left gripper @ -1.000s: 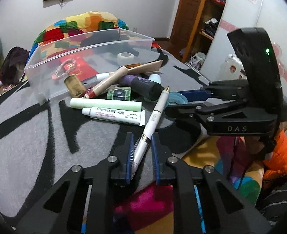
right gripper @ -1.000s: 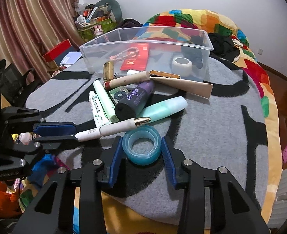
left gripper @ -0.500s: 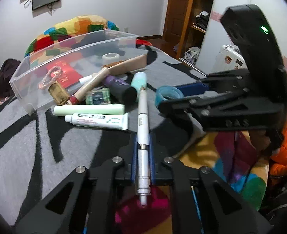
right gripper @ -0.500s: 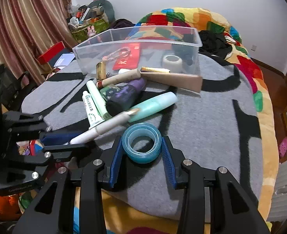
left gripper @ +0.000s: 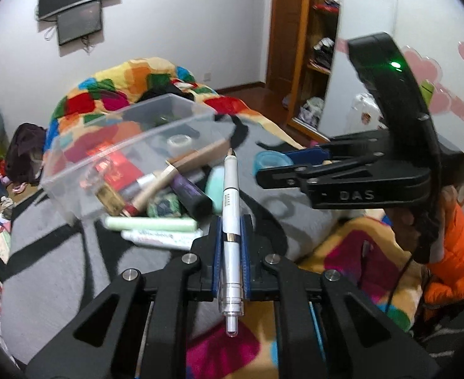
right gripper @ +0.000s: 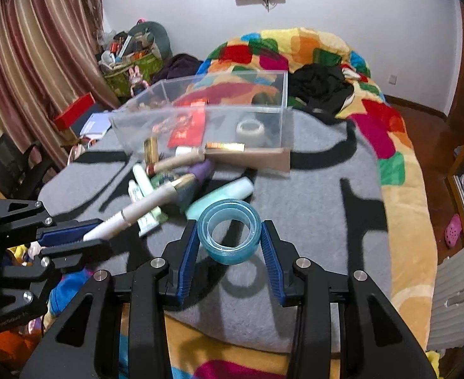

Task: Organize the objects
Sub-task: 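Drop the white pen and blue tape roll into the clear box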

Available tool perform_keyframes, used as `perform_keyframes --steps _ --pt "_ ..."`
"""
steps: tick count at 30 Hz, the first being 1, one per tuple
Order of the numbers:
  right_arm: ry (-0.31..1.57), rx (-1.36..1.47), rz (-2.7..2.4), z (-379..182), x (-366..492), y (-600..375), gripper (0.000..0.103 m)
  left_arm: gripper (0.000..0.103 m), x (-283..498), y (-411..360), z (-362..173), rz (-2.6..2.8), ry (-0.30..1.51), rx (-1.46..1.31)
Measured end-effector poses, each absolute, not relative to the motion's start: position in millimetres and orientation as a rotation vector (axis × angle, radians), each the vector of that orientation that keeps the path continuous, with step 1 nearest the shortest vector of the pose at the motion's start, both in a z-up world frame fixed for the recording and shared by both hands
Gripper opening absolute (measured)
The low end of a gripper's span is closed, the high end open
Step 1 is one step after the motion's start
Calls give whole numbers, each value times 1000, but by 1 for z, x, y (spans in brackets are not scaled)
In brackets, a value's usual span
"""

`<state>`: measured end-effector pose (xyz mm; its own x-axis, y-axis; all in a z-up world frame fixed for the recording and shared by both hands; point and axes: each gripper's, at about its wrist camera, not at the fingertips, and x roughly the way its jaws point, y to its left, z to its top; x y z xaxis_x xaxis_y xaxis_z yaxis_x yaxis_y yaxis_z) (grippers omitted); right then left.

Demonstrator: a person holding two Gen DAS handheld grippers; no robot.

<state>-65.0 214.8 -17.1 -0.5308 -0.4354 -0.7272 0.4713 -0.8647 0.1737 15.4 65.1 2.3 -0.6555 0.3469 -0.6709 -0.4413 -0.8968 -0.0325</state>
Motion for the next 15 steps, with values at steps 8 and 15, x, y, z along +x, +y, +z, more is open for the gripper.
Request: perform_keyframes --steps 8,15 --pt "54 990 -2401 15 -83 202 36 10 -10 42 21 2641 111 -953" --pt "38 947 -2411 29 -112 187 36 10 -45 22 25 2732 48 -979"
